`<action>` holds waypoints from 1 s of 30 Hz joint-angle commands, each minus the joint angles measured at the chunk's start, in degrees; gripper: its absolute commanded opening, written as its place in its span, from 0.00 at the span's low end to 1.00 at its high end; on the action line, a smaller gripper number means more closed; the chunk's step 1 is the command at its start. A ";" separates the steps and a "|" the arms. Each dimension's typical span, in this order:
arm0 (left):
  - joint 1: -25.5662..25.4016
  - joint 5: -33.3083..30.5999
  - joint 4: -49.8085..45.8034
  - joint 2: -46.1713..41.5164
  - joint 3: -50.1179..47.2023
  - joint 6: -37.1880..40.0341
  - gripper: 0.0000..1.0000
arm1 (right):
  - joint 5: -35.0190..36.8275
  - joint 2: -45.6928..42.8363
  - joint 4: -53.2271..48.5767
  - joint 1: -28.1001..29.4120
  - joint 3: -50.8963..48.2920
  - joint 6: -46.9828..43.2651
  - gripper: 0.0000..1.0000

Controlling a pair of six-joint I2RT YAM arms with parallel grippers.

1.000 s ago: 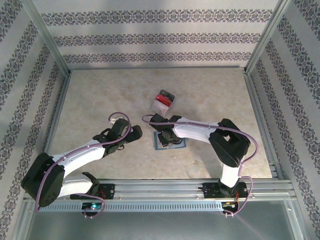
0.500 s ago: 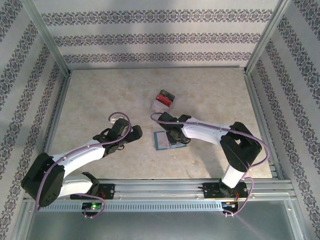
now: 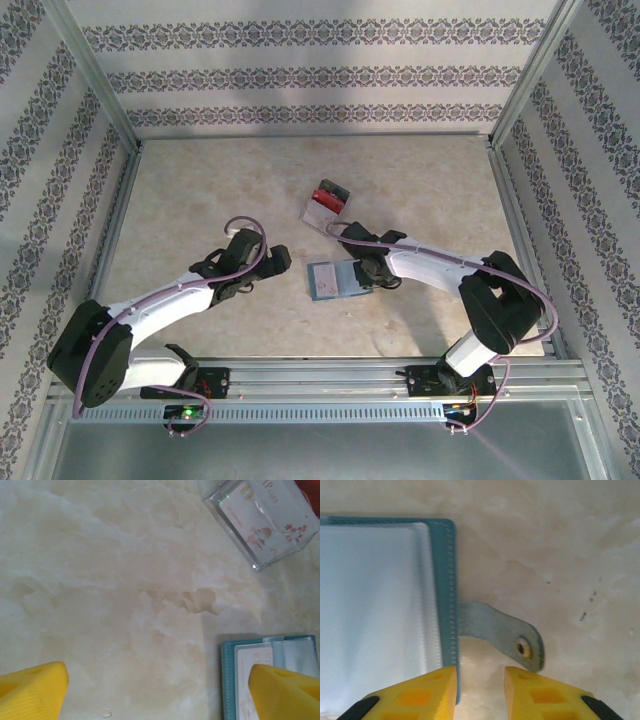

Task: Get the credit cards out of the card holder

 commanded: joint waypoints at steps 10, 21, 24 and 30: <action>-6.75 2.81 5.18 6.59 3.92 2.07 0.63 | -5.51 -11.60 1.00 -4.06 -3.00 -0.83 0.34; -10.36 7.01 10.77 15.82 6.94 1.98 0.26 | -21.42 -11.40 10.36 -4.25 -3.00 1.31 0.33; -10.37 7.85 12.13 17.64 7.28 1.89 0.23 | -24.55 -9.61 13.29 -4.24 -2.74 2.26 0.32; -10.36 8.37 13.29 20.38 7.92 2.43 0.11 | -27.34 -5.01 16.07 -2.79 -1.13 2.79 0.30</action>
